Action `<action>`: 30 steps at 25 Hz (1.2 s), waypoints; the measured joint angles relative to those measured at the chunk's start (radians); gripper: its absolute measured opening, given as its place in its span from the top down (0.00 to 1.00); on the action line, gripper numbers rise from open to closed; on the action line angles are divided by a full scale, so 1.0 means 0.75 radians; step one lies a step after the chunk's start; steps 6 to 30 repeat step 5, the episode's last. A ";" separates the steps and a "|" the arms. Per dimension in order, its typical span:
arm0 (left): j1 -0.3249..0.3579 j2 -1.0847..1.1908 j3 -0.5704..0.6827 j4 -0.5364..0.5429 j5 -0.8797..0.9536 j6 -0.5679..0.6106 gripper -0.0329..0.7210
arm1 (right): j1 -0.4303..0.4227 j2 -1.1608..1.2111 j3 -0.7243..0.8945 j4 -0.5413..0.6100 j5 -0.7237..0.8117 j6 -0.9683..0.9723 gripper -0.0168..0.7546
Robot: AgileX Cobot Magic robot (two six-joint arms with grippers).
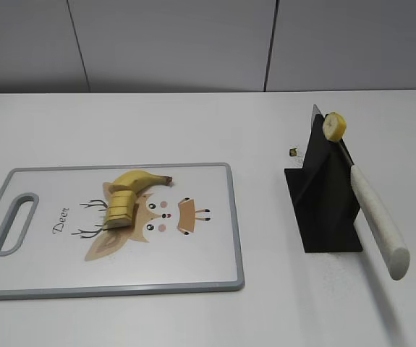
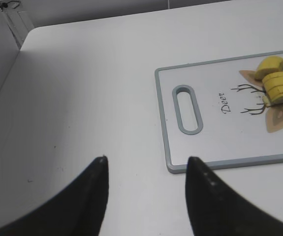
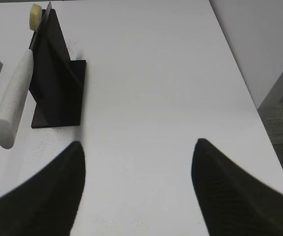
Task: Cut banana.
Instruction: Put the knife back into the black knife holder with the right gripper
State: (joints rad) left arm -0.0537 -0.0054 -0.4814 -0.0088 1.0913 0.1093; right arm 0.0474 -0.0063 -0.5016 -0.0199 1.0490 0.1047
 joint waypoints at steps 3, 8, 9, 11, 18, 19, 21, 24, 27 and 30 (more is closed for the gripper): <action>0.000 0.000 0.000 0.000 0.000 0.000 0.30 | 0.000 0.000 0.000 0.003 0.000 0.000 0.32; 0.000 0.000 0.000 0.000 0.000 0.000 0.30 | 0.000 0.000 0.000 0.004 0.000 0.000 0.32; 0.000 0.000 0.000 0.000 0.000 0.000 0.30 | 0.000 0.000 0.000 0.004 0.000 0.000 0.32; 0.000 0.000 0.000 0.000 0.000 0.000 0.30 | 0.000 0.000 0.000 0.004 0.000 0.000 0.32; 0.000 0.000 0.000 0.000 0.000 0.000 0.30 | 0.000 0.000 0.000 0.004 0.000 0.000 0.32; 0.000 0.000 0.000 0.000 0.000 0.000 0.30 | 0.000 0.000 0.000 0.004 0.000 0.000 0.32; 0.000 0.000 0.000 0.000 0.000 0.000 0.30 | 0.000 0.000 0.000 0.004 0.000 0.000 0.32; 0.000 0.000 0.000 0.000 0.000 0.000 0.30 | 0.000 0.000 0.000 0.004 0.000 0.000 0.32; 0.000 0.000 0.000 0.000 0.000 0.000 0.30 | 0.000 0.000 0.000 0.004 0.000 0.000 0.32; 0.000 0.000 0.000 0.000 0.000 0.000 0.30 | 0.000 0.000 0.000 0.004 0.000 0.000 0.32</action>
